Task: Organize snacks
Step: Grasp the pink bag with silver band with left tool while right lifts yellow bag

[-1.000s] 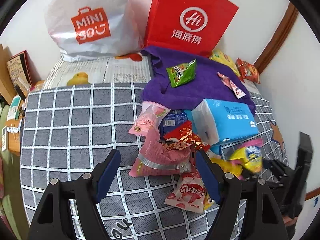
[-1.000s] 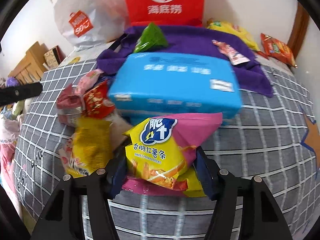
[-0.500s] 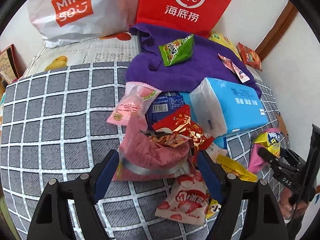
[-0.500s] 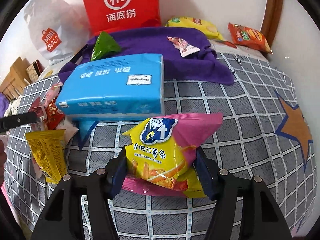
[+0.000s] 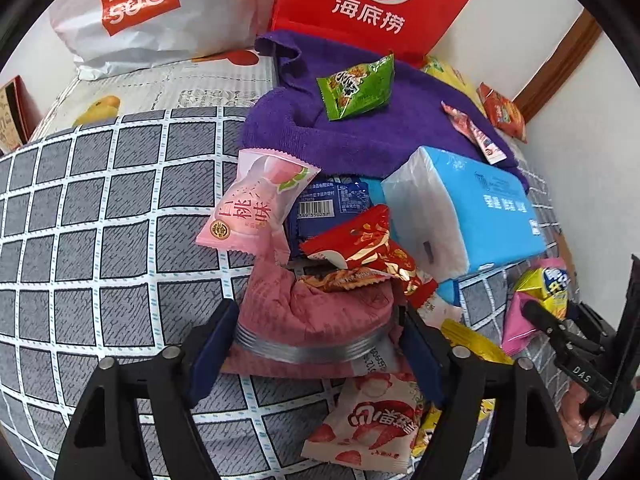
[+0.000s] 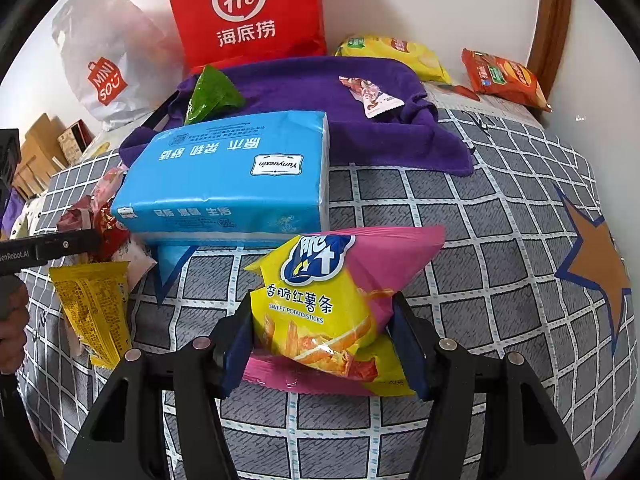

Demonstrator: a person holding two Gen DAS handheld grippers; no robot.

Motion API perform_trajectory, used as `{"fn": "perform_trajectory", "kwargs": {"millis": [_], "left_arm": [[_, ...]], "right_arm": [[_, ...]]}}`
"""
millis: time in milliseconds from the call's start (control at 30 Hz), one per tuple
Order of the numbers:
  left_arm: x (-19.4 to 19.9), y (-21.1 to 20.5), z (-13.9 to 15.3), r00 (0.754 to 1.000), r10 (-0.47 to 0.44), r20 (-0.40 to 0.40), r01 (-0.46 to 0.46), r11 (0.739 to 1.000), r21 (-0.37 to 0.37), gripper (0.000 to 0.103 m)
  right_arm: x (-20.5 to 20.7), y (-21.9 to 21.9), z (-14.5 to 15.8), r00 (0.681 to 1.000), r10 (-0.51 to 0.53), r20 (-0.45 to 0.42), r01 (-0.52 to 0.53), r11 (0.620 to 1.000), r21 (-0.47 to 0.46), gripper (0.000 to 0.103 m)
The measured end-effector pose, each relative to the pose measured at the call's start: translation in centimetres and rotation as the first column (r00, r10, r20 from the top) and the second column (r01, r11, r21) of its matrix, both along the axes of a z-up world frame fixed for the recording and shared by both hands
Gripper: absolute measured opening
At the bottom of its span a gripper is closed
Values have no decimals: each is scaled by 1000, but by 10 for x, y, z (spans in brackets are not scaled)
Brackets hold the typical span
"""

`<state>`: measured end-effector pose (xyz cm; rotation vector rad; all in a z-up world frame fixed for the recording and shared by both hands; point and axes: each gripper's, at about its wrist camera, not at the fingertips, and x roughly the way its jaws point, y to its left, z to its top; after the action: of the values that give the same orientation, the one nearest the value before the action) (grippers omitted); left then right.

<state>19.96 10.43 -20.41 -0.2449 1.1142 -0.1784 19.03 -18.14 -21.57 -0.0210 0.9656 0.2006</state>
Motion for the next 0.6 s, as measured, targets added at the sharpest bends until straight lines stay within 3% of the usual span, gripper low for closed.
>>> {"fn": "perform_trajectory", "kwargs": {"millis": [300, 600], "left_arm": [[-26, 2, 20, 999, -4, 45, 4, 1000, -11, 72], [-56, -5, 47, 995, 3, 96, 0, 1000, -32, 72]], "right_arm": [[-13, 0, 8, 1000, 10, 10, -10, 1000, -1, 62], [-30, -1, 36, 998, 16, 53, -18, 1000, 24, 62]]}}
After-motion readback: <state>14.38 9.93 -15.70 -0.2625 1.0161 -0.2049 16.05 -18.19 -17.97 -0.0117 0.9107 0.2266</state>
